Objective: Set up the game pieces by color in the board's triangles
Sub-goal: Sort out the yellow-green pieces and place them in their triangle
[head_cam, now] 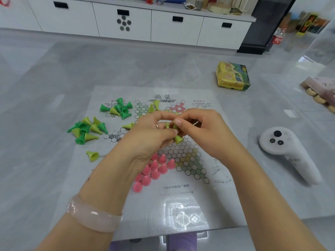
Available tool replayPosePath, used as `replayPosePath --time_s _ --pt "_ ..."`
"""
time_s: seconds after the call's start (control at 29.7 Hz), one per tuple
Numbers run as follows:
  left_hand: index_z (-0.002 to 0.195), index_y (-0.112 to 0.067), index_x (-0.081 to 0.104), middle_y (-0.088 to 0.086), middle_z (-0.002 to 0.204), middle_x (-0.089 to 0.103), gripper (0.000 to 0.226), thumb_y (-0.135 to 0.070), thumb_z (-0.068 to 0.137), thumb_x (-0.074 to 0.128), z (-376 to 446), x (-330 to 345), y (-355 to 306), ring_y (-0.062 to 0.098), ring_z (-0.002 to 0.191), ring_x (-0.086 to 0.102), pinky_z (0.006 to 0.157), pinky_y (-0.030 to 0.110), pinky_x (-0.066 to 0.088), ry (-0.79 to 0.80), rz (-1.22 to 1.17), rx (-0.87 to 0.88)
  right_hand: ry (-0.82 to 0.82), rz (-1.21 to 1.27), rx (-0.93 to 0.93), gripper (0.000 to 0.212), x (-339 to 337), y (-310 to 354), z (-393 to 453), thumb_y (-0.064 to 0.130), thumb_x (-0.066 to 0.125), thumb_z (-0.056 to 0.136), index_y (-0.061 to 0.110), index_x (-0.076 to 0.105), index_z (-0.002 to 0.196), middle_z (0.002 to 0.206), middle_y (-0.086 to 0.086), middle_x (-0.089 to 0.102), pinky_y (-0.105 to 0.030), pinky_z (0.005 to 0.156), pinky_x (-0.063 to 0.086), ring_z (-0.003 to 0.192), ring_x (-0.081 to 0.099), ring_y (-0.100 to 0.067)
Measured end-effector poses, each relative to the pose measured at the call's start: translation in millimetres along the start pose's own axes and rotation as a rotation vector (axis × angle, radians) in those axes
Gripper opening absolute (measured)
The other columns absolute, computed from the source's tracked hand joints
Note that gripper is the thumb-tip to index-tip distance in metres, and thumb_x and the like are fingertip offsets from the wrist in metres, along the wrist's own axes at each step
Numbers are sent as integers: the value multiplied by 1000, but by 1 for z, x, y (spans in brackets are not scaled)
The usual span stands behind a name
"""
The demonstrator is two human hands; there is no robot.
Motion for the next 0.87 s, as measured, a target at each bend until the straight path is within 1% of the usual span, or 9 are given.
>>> replayPosePath --time_s 0.07,0.13,0.24,0.34,0.44,0.5,0.57,0.71,0.87 --pt "96 -13 60 9 79 69 26 10 84 54 0 1 0 18 80 68 78 21 56 1 9 2 3 31 15 13 -1 0 -1 15 61 86 17 72 78 71 4 69 -24 67 53 66 64 -5" --pt "97 -11 60 9 86 71 26 11 85 52 0 1 0 18 84 70 80 22 56 2 -20 1 -51 94 49 11 -10 -1 -1 17 62 85 16 71 79 66 10 67 -10 57 45 59 57 4" --pt "96 -6 59 14 97 69 23 12 87 48 1 -3 0 18 87 70 77 22 56 -46 -123 -1 -278 193 145 10 -40 -18 -5 21 63 84 24 69 77 64 14 68 -6 53 42 58 56 8" --pt "97 -3 58 15 95 68 19 11 88 48 2 -9 -2 17 83 70 72 19 57 -120 -235 20 -419 125 246 14 -61 -41 -13 19 62 85 26 67 73 62 15 66 -4 52 40 55 55 11" --pt "95 -2 56 15 89 68 15 10 87 49 4 -12 -4 16 74 71 67 18 57 -152 -354 38 -360 25 350 15 -63 -59 -19 17 62 85 24 67 72 69 11 68 -8 54 40 56 56 8" --pt "94 -1 56 14 85 68 14 9 86 50 4 -13 -5 15 69 71 66 19 57 -160 -393 35 -297 -13 403 12 -60 -67 -22 17 62 83 21 69 74 73 6 71 -15 57 40 65 59 -1" --pt "94 -1 56 14 84 68 14 8 86 51 5 -13 -4 14 68 71 65 19 57 -159 -411 24 -271 -68 428 12 -58 -72 -22 18 62 83 19 70 74 76 4 71 -15 53 39 67 58 -9" --pt "91 -1 57 13 84 68 13 9 86 51 5 -12 -3 14 67 71 63 18 57 -169 -415 14 -307 -158 450 12 -60 -79 -21 20 62 84 20 71 75 66 7 64 -16 47 30 47 45 -2" --pt "89 -1 57 13 84 68 14 10 87 49 6 -13 -3 14 67 71 64 18 57 -169 -409 17 -308 -179 459 12 -58 -81 -19 20 61 84 16 72 79 66 4 63 -6 40 32 43 46 3"
Point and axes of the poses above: each hand's wrist, its own z-axis towards the middle knuckle, its own x-axis out of the palm, y = z × x, the point moved 5 cm from there along z, towards the middle knuckle
